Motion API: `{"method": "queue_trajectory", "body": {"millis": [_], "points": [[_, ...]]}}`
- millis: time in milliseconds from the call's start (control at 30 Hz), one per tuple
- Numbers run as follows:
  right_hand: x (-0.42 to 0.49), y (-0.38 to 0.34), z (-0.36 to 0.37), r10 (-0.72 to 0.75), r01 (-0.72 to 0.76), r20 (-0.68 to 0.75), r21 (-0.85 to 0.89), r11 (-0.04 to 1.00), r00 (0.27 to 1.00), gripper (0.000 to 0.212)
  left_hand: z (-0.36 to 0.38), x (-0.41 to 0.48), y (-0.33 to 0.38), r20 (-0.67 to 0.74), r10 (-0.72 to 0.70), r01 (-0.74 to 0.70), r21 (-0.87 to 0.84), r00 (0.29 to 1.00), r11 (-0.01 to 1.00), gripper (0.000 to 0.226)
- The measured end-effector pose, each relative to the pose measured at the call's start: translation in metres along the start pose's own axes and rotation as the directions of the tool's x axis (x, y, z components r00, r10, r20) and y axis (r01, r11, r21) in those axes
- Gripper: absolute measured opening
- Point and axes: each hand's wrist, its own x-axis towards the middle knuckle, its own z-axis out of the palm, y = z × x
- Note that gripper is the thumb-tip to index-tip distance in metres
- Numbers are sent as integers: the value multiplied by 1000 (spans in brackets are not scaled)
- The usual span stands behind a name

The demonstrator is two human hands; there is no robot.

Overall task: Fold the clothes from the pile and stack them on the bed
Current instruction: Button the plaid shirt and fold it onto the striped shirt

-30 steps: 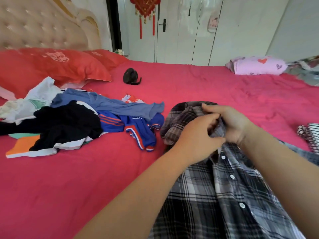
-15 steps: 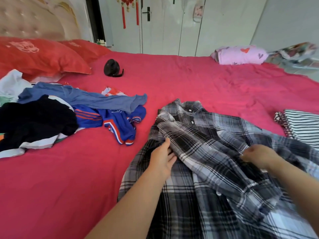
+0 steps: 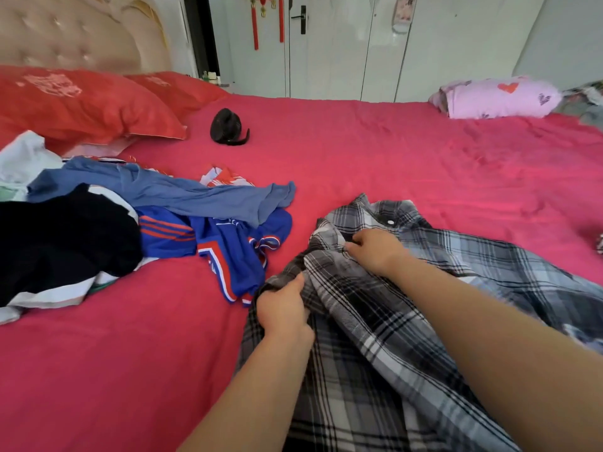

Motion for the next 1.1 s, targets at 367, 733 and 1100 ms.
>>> {"method": "queue_trajectory", "body": {"millis": [367, 733, 1100], "points": [[31, -8, 34, 3, -4, 18, 31, 1000, 1000, 40, -50, 5, 39, 904, 66, -783, 402, 423, -476, 65], [46, -19, 33, -84, 117, -166, 199, 973, 983, 30, -79, 49, 89, 886, -130, -638, 211, 445, -741, 65], [-7, -22, 49, -451, 442, -253, -98, 892, 856, 39, -66, 20, 60, 920, -9, -723, 302, 392, -621, 62]]}}
